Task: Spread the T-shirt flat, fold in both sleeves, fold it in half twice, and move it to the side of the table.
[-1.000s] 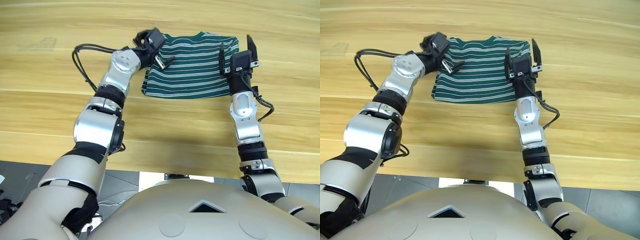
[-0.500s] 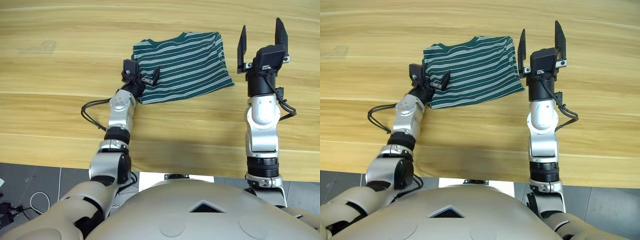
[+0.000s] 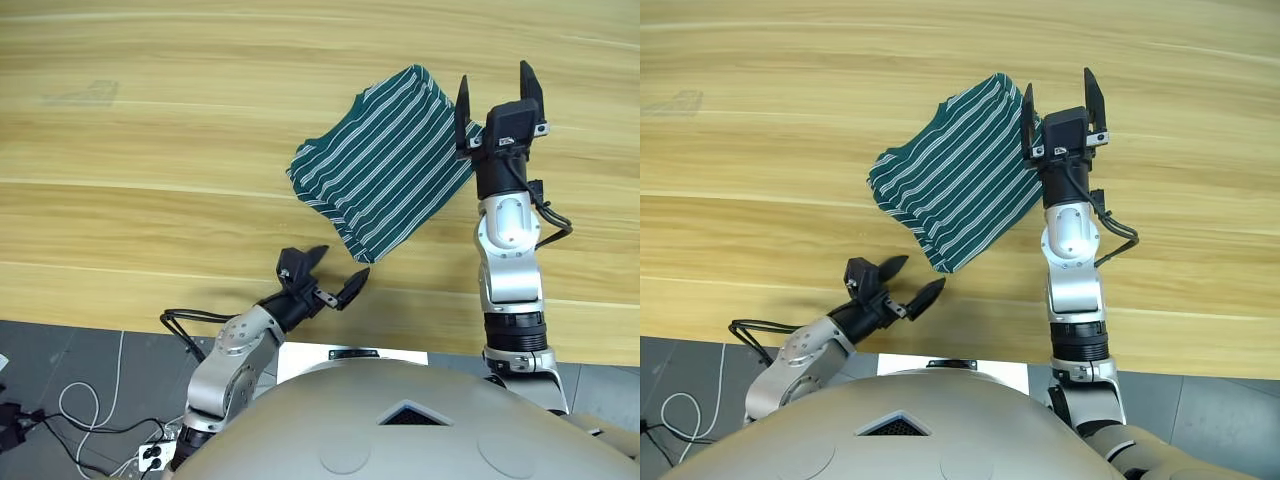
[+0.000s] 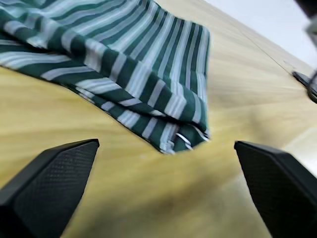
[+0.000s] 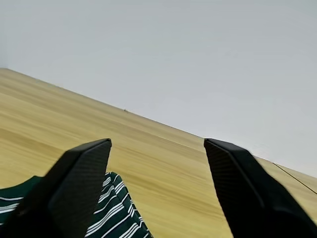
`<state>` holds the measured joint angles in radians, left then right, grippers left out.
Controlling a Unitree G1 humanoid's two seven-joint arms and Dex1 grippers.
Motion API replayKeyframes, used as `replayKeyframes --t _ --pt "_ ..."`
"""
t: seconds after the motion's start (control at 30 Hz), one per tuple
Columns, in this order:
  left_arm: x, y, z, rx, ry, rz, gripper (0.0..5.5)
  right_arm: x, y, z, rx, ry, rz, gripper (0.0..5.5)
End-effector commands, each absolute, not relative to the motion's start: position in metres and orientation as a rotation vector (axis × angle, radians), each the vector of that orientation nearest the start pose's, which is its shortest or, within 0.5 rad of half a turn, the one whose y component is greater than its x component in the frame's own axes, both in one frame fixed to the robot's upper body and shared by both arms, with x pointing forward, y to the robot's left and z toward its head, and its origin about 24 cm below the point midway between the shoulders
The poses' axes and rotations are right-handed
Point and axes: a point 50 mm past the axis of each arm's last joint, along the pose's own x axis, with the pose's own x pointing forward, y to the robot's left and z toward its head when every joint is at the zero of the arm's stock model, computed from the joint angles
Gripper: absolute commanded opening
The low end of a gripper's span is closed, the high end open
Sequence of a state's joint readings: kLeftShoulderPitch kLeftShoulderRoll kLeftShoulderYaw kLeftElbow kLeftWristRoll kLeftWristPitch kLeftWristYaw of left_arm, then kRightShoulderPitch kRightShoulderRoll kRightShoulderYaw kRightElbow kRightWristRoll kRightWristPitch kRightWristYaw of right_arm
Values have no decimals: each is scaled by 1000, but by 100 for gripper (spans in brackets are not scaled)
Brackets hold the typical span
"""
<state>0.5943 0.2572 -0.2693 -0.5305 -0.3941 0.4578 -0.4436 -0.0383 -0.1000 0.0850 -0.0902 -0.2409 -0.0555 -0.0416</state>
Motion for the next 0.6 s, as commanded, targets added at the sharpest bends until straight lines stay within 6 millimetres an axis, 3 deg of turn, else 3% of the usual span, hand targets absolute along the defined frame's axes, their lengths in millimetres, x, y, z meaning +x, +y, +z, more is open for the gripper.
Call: replayKeyframes --t 0.03,0.07,0.13,0.27,0.43,0.5,0.6 --pt "110 118 31 -288 458 -742 507 263 -146 69 -340 -160 20 348" --pt "115 120 39 -270 392 -777 507 264 -146 67 -342 -156 14 348" --pt "146 129 52 -159 223 -788 507 265 -145 60 -359 -145 5 348" --pt "218 126 50 58 85 -776 507 264 -146 45 -403 -116 -8 348" --pt "282 106 24 183 163 -842 507 264 -151 31 -429 -93 -30 348" --pt "294 97 9 209 234 -874 507 264 -150 29 -436 -97 -30 348" --pt "298 94 -19 225 365 -893 507 263 -146 28 -450 -109 -13 348"
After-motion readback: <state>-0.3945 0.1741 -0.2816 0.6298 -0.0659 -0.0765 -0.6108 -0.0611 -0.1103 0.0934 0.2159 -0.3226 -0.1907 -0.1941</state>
